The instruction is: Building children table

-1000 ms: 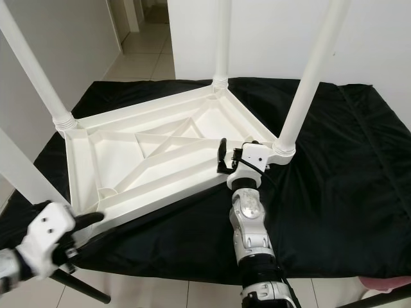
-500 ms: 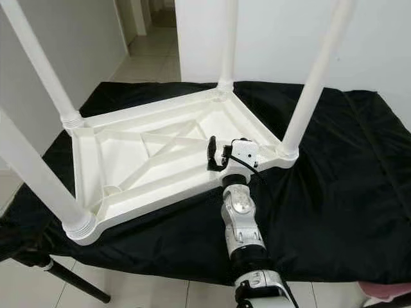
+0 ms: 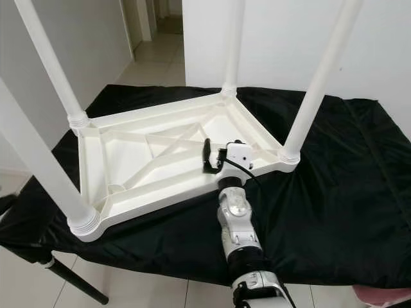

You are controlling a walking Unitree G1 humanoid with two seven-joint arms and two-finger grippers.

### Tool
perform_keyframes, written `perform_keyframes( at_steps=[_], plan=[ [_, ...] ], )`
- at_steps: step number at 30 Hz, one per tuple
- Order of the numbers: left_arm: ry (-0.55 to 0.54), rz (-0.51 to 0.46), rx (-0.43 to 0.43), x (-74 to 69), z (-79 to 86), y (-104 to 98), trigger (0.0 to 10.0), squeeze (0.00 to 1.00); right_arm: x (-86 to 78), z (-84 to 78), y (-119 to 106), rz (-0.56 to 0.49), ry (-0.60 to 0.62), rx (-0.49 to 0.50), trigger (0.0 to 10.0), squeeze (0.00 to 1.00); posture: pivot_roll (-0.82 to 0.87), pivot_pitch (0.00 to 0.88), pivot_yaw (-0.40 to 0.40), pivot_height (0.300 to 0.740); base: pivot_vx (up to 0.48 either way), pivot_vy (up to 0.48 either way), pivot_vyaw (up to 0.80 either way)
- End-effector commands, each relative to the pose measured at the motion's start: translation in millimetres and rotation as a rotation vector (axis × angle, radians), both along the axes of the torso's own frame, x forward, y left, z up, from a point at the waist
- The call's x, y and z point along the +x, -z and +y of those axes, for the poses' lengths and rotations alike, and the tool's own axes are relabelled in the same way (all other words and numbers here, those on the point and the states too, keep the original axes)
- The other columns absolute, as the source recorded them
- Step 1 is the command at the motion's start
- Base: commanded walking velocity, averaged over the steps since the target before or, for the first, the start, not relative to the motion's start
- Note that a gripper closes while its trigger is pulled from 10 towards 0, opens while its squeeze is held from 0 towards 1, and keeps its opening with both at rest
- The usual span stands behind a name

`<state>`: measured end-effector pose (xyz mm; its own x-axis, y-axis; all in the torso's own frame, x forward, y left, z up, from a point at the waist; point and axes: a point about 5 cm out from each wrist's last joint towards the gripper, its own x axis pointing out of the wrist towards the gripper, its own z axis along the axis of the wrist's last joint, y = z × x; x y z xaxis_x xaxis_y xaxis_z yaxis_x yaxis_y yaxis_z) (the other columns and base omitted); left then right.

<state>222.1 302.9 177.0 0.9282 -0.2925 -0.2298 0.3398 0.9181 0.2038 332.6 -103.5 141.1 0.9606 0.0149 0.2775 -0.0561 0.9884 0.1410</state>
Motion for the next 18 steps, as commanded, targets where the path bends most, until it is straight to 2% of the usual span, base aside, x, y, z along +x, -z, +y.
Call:
perform_keyframes(
  at_steps=[1,2,3,5,7,8,11,15,16,18],
  plan=[
    [-0.142,-0.028,0.011,6.0,6.9,4,10.0,0.00,-2.8,1.6,5,0.013,0.004,0.006,10.0,0.00,0.15,0.004,0.074,0.740,0.000,0.000,0.00],
    [-0.189,-0.043,-0.018,12.9,7.4,11,10.0,0.00,-3.7,2.1,5,0.013,0.005,0.006,10.0,0.00,0.15,0.006,0.076,0.740,0.000,0.000,0.00],
    [-0.189,-0.043,-0.018,12.9,7.4,11,10.0,0.00,-3.7,2.1,5,0.013,0.005,0.006,10.0,0.00,0.15,0.006,0.076,0.740,0.000,0.000,0.00],
    [-0.271,-0.079,-0.055,27.4,7.0,20,10.0,0.00,-5.9,1.4,7,0.017,0.014,0.006,10.0,0.00,0.12,0.019,0.079,0.740,0.000,0.000,0.00],
    [-0.271,-0.079,-0.055,27.4,7.0,20,10.0,0.00,-5.9,1.4,7,0.017,0.014,0.006,10.0,0.00,0.12,0.019,0.079,0.740,0.000,0.000,0.00],
    [-0.314,-0.104,-0.066,37.3,3.3,26,10.0,0.00,-8.2,0.5,9,0.033,0.030,-0.014,10.0,0.00,0.10,0.021,0.085,0.740,0.000,0.000,0.00],
    [-0.326,-0.122,-0.074,41.7,-2.4,30,10.0,0.00,-10.2,-3.5,17,0.076,0.081,-0.030,10.0,0.00,0.08,0.026,0.089,0.740,0.000,0.000,0.00],
    [-0.264,-0.118,-0.145,46.2,-26.3,42,10.0,0.00,-16.3,-13.0,31,0.155,0.181,-0.041,10.0,0.00,0.07,0.027,0.090,0.740,0.000,0.000,0.00],
    [-0.264,-0.118,-0.145,46.2,-26.3,42,10.0,0.00,-16.3,-13.0,31,0.155,0.181,-0.041,10.0,0.00,0.07,0.027,0.090,0.740,0.000,0.000,0.00],
    [-0.195,-0.087,-0.169,44.9,-46.6,54,10.0,0.00,-18.4,-15.3,35,0.172,0.212,-0.059,10.0,0.00,0.05,0.032,0.095,0.740,0.000,0.000,0.00]
  ],
)
